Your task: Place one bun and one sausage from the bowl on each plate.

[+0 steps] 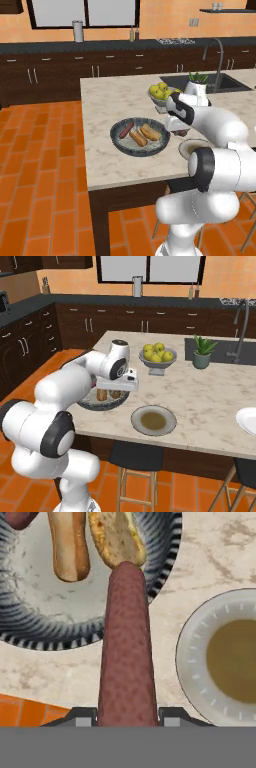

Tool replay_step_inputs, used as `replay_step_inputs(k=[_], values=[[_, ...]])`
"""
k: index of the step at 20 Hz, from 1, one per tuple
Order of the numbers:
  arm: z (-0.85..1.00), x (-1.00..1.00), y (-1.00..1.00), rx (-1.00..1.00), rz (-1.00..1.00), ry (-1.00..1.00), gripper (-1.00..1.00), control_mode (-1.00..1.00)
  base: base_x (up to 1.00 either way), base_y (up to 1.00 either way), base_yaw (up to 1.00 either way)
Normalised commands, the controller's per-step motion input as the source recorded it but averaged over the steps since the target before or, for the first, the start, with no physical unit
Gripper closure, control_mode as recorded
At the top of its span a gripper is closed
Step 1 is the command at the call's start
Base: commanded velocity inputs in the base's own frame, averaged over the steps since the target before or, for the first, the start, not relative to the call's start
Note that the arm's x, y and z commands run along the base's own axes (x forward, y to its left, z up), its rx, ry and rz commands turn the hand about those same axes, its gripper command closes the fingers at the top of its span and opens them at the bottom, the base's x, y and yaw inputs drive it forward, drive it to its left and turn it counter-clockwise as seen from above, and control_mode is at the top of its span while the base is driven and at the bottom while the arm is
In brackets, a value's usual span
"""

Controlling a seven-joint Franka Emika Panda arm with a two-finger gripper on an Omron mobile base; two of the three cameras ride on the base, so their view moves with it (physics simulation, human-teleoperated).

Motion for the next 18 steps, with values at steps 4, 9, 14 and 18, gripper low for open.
replay_step_inputs(k=[4,9,14,18], values=[[0.01,0.15,-1.0,0.0,0.0,0.02,1.0,-1.0,0.0,0.0,0.0],[-0.02,-0.12,-0.99,0.0,0.0,0.02,1.0,-1.0,0.0,0.0,0.0],[-0.31,-0.16,-0.58,-0.02,0.0,0.0,1.0,-1.0,0.0,0.0,0.0],[-0.44,0.08,-0.28,0.0,0.0,0.0,1.0,-1.0,0.0,0.0,0.0]])
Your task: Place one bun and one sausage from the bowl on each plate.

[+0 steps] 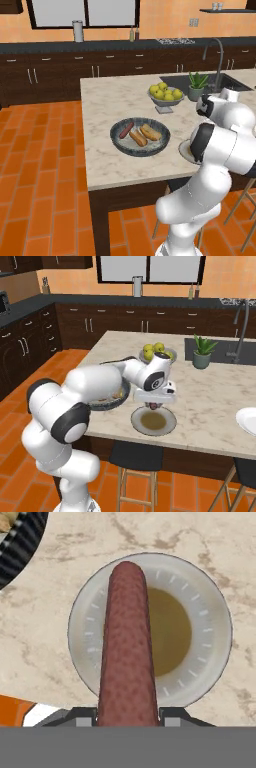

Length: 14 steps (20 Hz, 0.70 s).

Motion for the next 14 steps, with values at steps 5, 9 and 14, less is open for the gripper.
replay_step_inputs(k=[5,9,14], values=[[-0.47,0.01,-0.16,0.0,0.0,0.0,1.0,-1.0,0.0,0.0,0.0],[-0.47,0.0,0.0,0.0,0.0,-0.01,1.0,-1.0,0.0,0.0,0.0],[-0.3,0.0,-0.03,0.0,0.0,-0.07,1.0,-1.0,0.0,0.0,0.0]])
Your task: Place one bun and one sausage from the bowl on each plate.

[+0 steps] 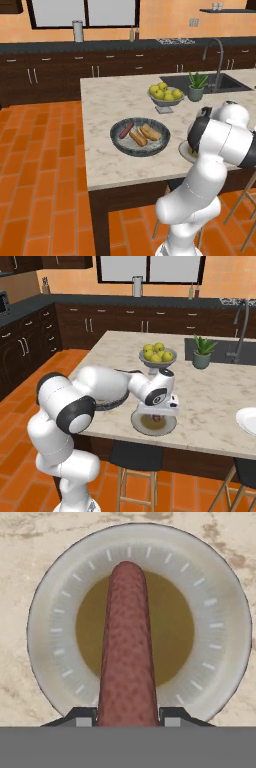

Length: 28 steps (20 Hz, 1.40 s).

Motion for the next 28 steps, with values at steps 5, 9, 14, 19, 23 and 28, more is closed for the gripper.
replay_step_inputs(k=[5,9,14,19,23,28], values=[[-0.18,0.04,-0.1,0.0,0.0,-0.11,1.0,-1.0,0.0,0.0,0.0],[-0.13,0.06,-0.04,0.0,0.0,-0.08,1.0,-1.0,0.0,0.0,0.0],[0.0,0.0,0.0,0.0,0.0,-0.01,-1.0,-1.0,0.0,0.0,0.0],[0.12,0.0,0.0,0.0,0.0,-0.01,-1.0,-1.0,0.0,0.0,0.0],[0.68,-0.16,0.14,0.0,0.0,-0.01,-1.0,-1.0,0.0,0.0,0.0],[0.84,-0.09,0.88,-0.09,0.0,-0.01,-1.0,-1.0,0.0,0.0,0.0]])
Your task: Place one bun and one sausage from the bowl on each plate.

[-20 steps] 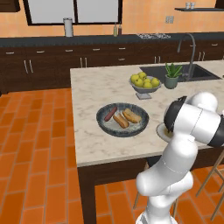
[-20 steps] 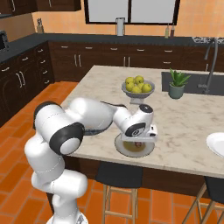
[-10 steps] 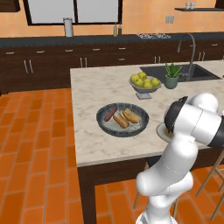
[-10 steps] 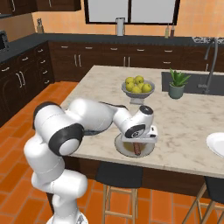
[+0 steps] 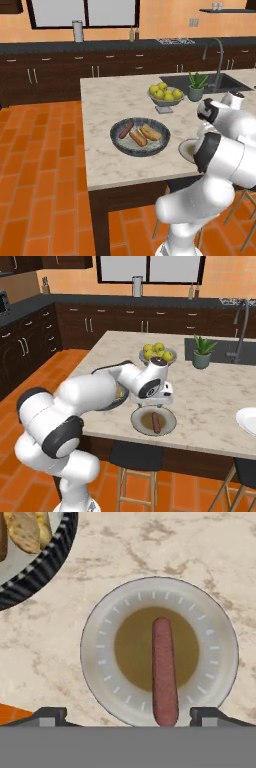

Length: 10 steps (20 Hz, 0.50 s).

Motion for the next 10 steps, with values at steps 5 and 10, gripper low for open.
replay_step_inputs(k=[5,10], values=[[0.54,0.0,1.0,-0.22,0.0,0.01,-1.0,-1.0,0.0,0.0,0.0],[0.19,-0.06,1.0,-0.12,0.0,0.0,-1.0,-1.0,0.0,0.0,0.0]])
